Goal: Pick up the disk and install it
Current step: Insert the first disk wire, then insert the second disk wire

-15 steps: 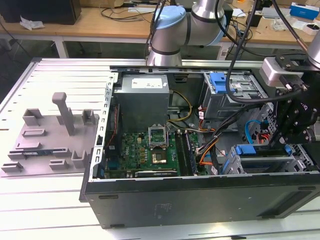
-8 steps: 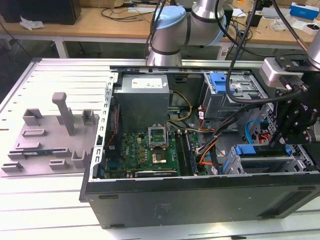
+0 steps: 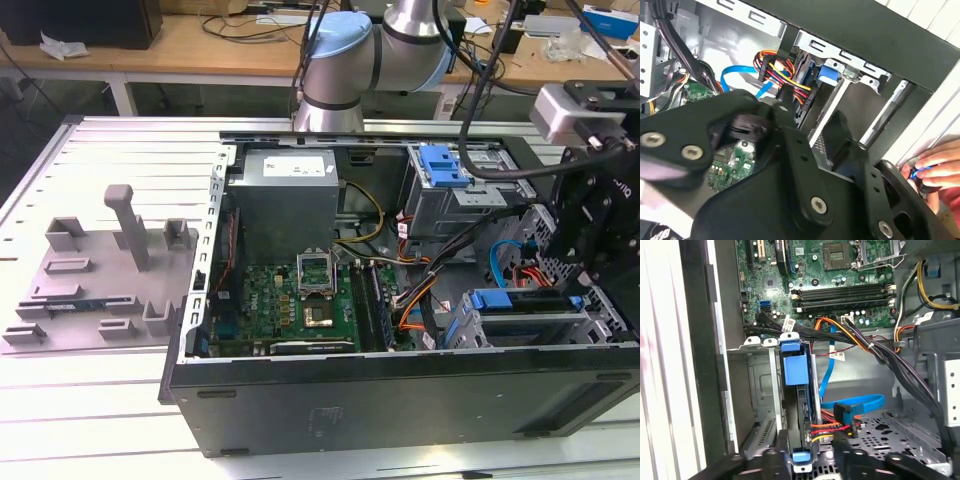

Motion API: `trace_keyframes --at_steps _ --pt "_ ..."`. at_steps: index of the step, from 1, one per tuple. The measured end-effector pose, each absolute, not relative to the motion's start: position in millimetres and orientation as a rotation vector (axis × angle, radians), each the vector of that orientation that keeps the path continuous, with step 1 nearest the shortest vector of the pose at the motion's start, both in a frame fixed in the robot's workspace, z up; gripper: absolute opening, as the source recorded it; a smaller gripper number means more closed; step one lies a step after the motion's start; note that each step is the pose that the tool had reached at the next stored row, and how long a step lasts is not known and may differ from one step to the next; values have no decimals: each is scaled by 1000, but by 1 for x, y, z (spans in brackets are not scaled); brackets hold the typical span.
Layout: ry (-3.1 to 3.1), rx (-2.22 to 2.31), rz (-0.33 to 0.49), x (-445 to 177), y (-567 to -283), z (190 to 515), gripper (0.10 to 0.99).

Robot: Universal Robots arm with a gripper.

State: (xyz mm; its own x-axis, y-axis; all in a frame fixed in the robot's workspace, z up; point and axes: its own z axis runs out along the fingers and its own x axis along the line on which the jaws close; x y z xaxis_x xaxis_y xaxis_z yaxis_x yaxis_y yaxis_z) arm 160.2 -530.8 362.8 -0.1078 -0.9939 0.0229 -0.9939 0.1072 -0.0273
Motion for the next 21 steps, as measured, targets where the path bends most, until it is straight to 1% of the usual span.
trace_keyframes --at_steps 2,20,21 --pt "2337 -2097 -56 160 -531 363 604" --pt "2337 -2097 -57 160 -531 363 604" --pt "2339 -2099 -61 160 -528 363 604"
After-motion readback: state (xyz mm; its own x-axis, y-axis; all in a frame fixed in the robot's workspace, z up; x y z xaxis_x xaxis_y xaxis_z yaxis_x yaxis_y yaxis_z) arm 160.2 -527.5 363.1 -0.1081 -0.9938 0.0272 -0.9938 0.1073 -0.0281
